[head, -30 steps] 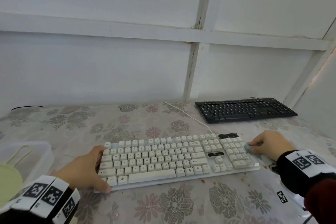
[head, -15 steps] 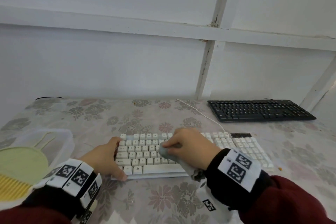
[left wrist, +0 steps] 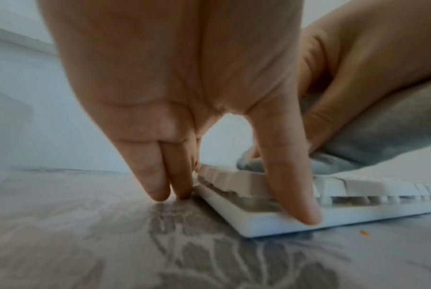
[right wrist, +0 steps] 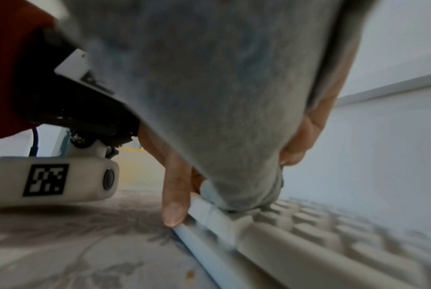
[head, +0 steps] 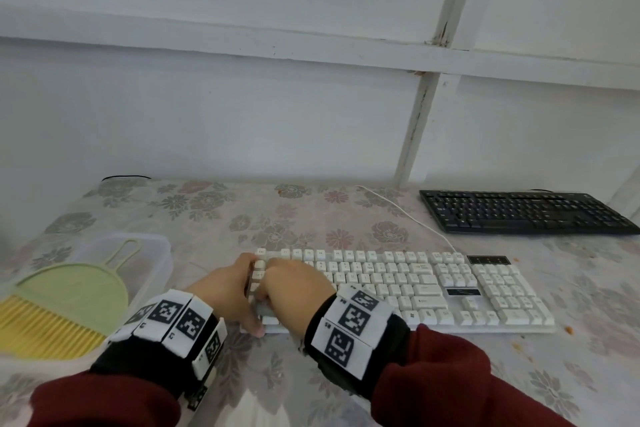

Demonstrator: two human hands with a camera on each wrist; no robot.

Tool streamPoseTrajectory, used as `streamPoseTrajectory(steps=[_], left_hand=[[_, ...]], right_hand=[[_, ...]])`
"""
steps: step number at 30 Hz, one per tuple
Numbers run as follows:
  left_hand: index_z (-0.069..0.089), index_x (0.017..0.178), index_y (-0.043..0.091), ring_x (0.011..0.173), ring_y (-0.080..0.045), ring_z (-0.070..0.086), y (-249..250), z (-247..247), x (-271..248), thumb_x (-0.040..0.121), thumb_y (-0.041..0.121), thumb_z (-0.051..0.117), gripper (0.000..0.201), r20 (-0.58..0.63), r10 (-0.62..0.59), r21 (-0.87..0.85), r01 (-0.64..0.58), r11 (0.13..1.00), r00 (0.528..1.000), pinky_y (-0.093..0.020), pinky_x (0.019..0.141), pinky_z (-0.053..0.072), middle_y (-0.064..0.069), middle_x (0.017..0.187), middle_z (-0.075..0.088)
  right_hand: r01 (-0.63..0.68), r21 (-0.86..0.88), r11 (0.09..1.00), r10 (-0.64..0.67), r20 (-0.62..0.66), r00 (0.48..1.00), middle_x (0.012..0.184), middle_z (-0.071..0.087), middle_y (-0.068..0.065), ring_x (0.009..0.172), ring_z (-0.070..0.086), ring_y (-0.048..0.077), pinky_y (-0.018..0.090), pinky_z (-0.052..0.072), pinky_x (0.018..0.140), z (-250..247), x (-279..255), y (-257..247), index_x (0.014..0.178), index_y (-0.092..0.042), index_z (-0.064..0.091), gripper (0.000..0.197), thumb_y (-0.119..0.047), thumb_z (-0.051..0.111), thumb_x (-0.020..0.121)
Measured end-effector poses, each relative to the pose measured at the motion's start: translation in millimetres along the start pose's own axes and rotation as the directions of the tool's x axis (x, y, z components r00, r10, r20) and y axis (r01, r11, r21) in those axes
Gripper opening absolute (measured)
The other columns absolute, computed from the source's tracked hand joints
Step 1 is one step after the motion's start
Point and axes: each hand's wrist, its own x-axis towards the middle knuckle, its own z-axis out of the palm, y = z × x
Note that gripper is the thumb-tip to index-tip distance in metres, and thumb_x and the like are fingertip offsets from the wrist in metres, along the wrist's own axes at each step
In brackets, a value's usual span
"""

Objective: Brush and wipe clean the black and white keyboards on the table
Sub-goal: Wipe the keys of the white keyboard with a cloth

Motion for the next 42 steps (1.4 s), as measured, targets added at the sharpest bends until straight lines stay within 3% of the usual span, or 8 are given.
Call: streamPoseTrajectory(steps=[4, 8, 13, 16, 21, 26, 37, 42], left_hand=[[0.016, 0.142, 0.025, 0.11, -0.014, 0.055, -3.8, -0.8, 1.2, 0.052, 0.023, 0.089, 0.116, 0.008, 0.002, -0.037, -0.001, 0.999, 1.0, -0.031, 0.096, 0.046, 0.007, 0.122, 0.057], [0.016, 0.142, 0.024, 0.113, -0.014, 0.054, -5.7, -0.6, 1.5, 0.05, 0.024, 0.09, 0.119, 0.023, 0.002, -0.059, -0.001, 0.998, 1.0, -0.033, 0.1, 0.044, 0.008, 0.125, 0.055], [0.014, 0.144, 0.025, 0.119, -0.015, 0.051, -7.7, -1.4, 2.3, 0.048, 0.024, 0.089, 0.122, 0.045, 0.006, -0.077, -0.002, 0.997, 0.999, -0.036, 0.103, 0.042, 0.006, 0.131, 0.052], [0.014, 0.143, 0.026, 0.118, -0.016, 0.052, -7.3, -1.4, 2.7, 0.048, 0.023, 0.09, 0.122, 0.044, 0.005, -0.077, -0.001, 0.997, 0.999, -0.036, 0.103, 0.043, 0.006, 0.13, 0.053], [0.015, 0.143, 0.023, 0.112, -0.016, 0.055, -5.6, -0.9, 2.5, 0.048, 0.026, 0.089, 0.12, 0.028, 0.001, -0.038, 0.0, 0.999, 1.0, -0.031, 0.096, 0.046, 0.004, 0.124, 0.056], [0.016, 0.143, 0.02, 0.108, -0.018, 0.057, 0.3, 0.6, 1.9, 0.06, 0.018, 0.086, 0.109, -0.001, -0.005, 0.017, 0.005, 1.0, 1.0, -0.022, 0.078, 0.042, 0.0, 0.119, 0.06], [0.017, 0.142, 0.027, 0.114, -0.015, 0.054, -7.3, -1.4, 1.8, 0.047, 0.021, 0.09, 0.119, 0.035, -0.005, -0.092, 0.008, 0.996, 0.999, -0.034, 0.1, 0.045, 0.007, 0.125, 0.055], [0.019, 0.141, 0.029, 0.115, -0.014, 0.054, -9.4, -1.1, 2.9, 0.038, 0.026, 0.088, 0.124, 0.054, 0.007, -0.12, -0.001, 0.993, 0.998, -0.036, 0.1, 0.046, 0.009, 0.124, 0.056]], right_hand=[[0.0, 0.024, 1.0, 0.001, -0.028, 1.0, 0.086, 0.042, 0.006, 0.073, 0.045, 0.024, 0.027, 0.031, 0.054, 0.0, -9.8, 16.9, 0.097, 0.0, 0.068, 0.024, -0.018, 0.053, 0.091], [-0.054, 0.042, 0.998, 0.055, -0.024, 0.998, 0.077, 0.039, 0.001, 0.071, 0.05, 0.023, 0.029, 0.05, 0.066, -0.6, -19.6, 33.1, 0.07, -0.002, 0.061, 0.026, -0.017, 0.052, 0.09], [-0.164, 0.015, 0.986, 0.164, -0.003, 0.987, 0.072, 0.035, -0.005, 0.06, 0.043, 0.017, 0.019, 0.036, 0.055, -9.3, -40.0, 57.7, 0.09, 0.001, 0.071, 0.023, -0.012, 0.051, 0.09], [-0.197, 0.03, 0.98, 0.197, 0.003, 0.98, 0.087, 0.045, 0.001, 0.068, 0.048, 0.017, 0.019, 0.04, 0.063, -21.0, -45.6, 57.1, 0.097, -0.003, 0.073, 0.021, -0.008, 0.054, 0.088], [-0.102, 0.123, 0.987, 0.107, -0.034, 0.994, 0.065, 0.035, -0.001, 0.081, 0.058, 0.03, 0.033, 0.048, 0.067, -26.1, -19.8, 13.8, 0.057, -0.008, 0.059, 0.032, -0.013, 0.054, 0.088], [-0.049, 0.109, 0.993, 0.042, 0.066, 0.997, 0.094, 0.038, 0.006, 0.083, 0.046, 0.025, 0.026, 0.034, 0.058, -7.2, 10.3, -8.3, 0.109, -0.004, 0.07, 0.025, -0.007, 0.058, 0.087], [-0.186, 0.114, 0.976, 0.189, -0.009, 0.982, 0.078, 0.047, -0.001, 0.07, 0.052, 0.021, 0.029, 0.051, 0.069, -1.2, -23.8, 39.2, 0.076, -0.005, 0.06, 0.018, -0.019, 0.055, 0.087], [-0.286, 0.108, 0.952, 0.283, 0.036, 0.958, 0.071, 0.037, -0.009, 0.063, 0.042, 0.013, 0.02, 0.038, 0.061, -12.3, -47.4, 65.2, 0.105, -0.007, 0.067, 0.023, -0.019, 0.053, 0.09]])
